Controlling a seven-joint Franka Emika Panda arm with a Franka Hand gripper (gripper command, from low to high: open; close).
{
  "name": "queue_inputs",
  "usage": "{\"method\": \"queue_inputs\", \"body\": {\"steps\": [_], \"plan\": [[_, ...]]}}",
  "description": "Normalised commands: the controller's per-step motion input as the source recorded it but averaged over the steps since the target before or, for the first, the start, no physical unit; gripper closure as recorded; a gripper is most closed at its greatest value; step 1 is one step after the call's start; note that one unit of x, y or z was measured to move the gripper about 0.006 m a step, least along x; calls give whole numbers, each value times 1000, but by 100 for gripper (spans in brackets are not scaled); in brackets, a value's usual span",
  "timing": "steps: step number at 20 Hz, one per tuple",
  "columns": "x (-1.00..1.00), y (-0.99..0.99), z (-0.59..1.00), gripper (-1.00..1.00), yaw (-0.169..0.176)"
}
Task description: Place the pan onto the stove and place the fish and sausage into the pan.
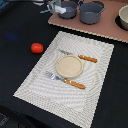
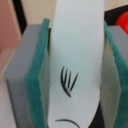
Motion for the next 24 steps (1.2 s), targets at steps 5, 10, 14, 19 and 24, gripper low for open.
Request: {"method": "queue_inputs", "body": {"steps": [5,10,14,19,24], "plan": [[110,1000,-112,100,0],[248,928,-164,100,0],[365,817,-102,100,-12],[390,671,-87,100,-25],[6,250,-209,100,-2]]}}
